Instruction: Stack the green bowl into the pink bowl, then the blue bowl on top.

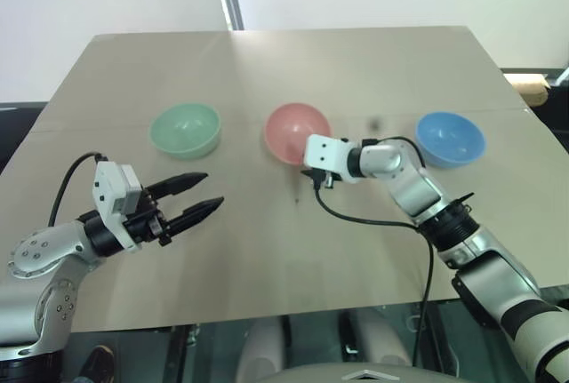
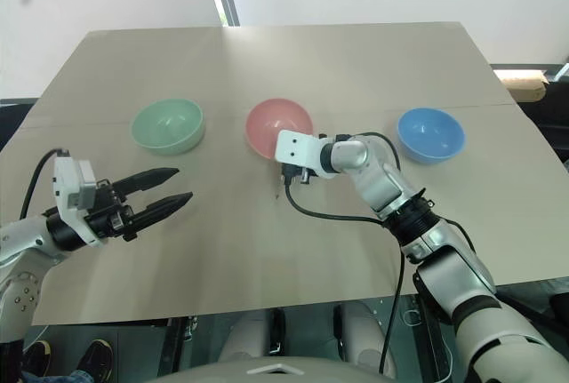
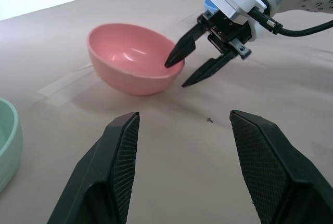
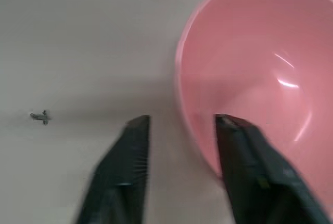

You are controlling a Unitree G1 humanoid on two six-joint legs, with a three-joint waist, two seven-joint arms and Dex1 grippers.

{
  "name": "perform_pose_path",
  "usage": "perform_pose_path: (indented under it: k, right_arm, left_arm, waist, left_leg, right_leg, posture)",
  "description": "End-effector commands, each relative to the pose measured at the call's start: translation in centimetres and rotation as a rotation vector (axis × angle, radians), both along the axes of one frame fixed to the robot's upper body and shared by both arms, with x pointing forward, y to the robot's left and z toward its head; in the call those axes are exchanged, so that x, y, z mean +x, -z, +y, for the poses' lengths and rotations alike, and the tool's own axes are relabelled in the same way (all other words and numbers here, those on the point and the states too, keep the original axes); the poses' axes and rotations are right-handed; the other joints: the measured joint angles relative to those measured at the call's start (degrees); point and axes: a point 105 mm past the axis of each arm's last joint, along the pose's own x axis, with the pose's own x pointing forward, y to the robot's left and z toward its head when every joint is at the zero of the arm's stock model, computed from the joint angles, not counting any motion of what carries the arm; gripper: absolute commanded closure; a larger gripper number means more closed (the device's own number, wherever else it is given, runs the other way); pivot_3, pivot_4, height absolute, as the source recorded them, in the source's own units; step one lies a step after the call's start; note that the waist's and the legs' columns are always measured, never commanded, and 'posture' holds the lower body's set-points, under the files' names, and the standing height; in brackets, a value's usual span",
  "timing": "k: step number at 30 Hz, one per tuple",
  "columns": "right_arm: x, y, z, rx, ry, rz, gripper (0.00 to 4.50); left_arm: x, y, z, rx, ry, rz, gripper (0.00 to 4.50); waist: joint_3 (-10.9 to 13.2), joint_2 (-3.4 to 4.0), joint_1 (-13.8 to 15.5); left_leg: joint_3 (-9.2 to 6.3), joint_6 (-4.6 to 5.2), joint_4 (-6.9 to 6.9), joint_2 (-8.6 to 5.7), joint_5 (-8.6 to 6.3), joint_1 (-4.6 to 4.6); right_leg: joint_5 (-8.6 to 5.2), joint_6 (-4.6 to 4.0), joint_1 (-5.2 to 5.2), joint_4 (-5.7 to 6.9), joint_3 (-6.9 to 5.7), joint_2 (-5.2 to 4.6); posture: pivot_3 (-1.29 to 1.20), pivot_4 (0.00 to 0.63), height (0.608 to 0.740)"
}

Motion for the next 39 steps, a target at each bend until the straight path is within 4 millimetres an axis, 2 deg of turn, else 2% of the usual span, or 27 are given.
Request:
perform_pose_path:
  k: [1, 2, 11, 14, 16, 21, 27, 30, 36, 39]
  right_arm:
    - [-0.4, -1.9, 0.8, 0.031, -0.037, -0.06, 4.24]
    - [-0.4, -1.9, 0.8, 0.033, -0.037, -0.059, 4.46]
    - [-0.7, -2.5, 0.5, 0.055, -0.037, -0.05, 4.46]
    - [-2.3, -2.8, -0.3, 0.078, -0.086, 0.042, 4.46]
    - [-4.4, -2.6, -1.7, 0.037, -0.152, 0.097, 4.46]
    - [-8.3, -2.1, -5.0, -0.09, -0.172, 0.237, 4.46]
    - [-10.2, -1.3, -8.2, -0.282, -0.124, 0.263, 4.46]
    - [-10.6, -1.4, -8.3, -0.319, -0.121, 0.245, 4.46]
    - [-10.8, -2.1, -7.0, -0.272, -0.128, 0.232, 4.46]
    - [-11.0, -2.2, -6.7, -0.257, -0.141, 0.244, 3.33]
  left_arm:
    - [-0.2, -1.1, -0.1, 0.002, 0.004, -0.044, 1.57]
    - [-0.2, -1.1, -0.1, 0.001, 0.004, -0.043, 1.57]
    - [-0.5, -1.4, -0.1, -0.023, 0.014, -0.042, 1.57]
    - [-0.7, -1.5, 0.0, -0.022, 0.015, -0.041, 1.57]
    - [-0.8, -1.6, 0.2, -0.022, 0.016, -0.036, 1.57]
    - [-0.8, -1.6, 0.3, -0.015, 0.037, -0.021, 1.57]
    - [-0.2, -1.5, 0.2, -0.01, 0.069, -0.009, 1.57]
    - [0.2, -1.6, -0.1, -0.011, 0.089, -0.011, 1.57]
    - [0.5, -1.6, -0.3, -0.015, 0.11, -0.007, 1.57]
    - [0.5, -1.6, -0.3, -0.016, 0.114, -0.005, 1.57]
  waist:
    - [0.0, 0.0, 0.0]
    - [0.0, 0.0, 0.0]
    - [0.0, 0.0, 0.0]
    - [0.0, 0.0, 0.0]
    - [0.0, 0.0, 0.4]
    - [0.0, -0.01, 0.3]
    - [0.0, 0.01, 0.1]
    - [0.0, -0.02, 0.1]
    - [0.1, -0.04, 0.1]
    - [0.1, -0.04, 0.2]
  left_leg:
    - [0.0, 0.0, 0.0, 0.0, 0.0, 0.0]
    - [0.0, 0.0, 0.0, 0.0, 0.0, 0.0]
    - [0.02, 0.0, 0.0, 0.0, 0.0, -0.01]
    - [0.02, 0.0, 0.0, 0.01, 0.0, -0.03]
    - [0.02, 0.0, 0.0, 0.01, 0.0, -0.05]
    - [0.04, -0.02, 0.02, -0.02, -0.02, -0.09]
    - [-0.01, -0.02, 0.04, 0.02, -0.02, 0.04]
    - [0.0, -0.02, 0.03, 0.01, -0.02, 0.04]
    - [0.03, -0.02, 0.03, 0.01, -0.02, 0.01]
    - [0.03, -0.02, 0.03, 0.01, -0.02, -0.05]
  right_leg:
    - [0.0, 0.0, 0.0, 0.0, 0.0, 0.0]
    - [0.0, 0.0, 0.0, 0.0, 0.0, 0.0]
    - [0.0, 0.0, -0.03, 0.01, 0.02, 0.0]
    - [0.0, 0.0, -0.04, 0.01, 0.02, 0.0]
    - [0.0, 0.0, -0.04, 0.0, 0.01, -0.01]
    - [-0.01, 0.02, -0.03, -0.06, -0.02, -0.12]
    - [-0.04, 0.02, -0.02, 0.0, -0.04, 0.01]
    - [-0.05, 0.01, -0.03, -0.01, -0.03, 0.0]
    - [-0.04, 0.01, -0.05, -0.01, 0.0, 0.0]
    - [-0.04, 0.01, -0.09, -0.01, -0.01, -0.01]
  posture:
    - [0.0, 0.15, 0.74]
    - [0.0, 0.15, 0.74]
    - [0.0, 0.15, 0.74]
    - [0.0, 0.15, 0.74]
    - [0.0, 0.15, 0.74]
    - [0.0, 0.15, 0.74]
    - [0.0, 0.15, 0.74]
    - [0.0, 0.15, 0.74]
    - [0.0, 0.15, 0.74]
    - [0.0, 0.15, 0.74]
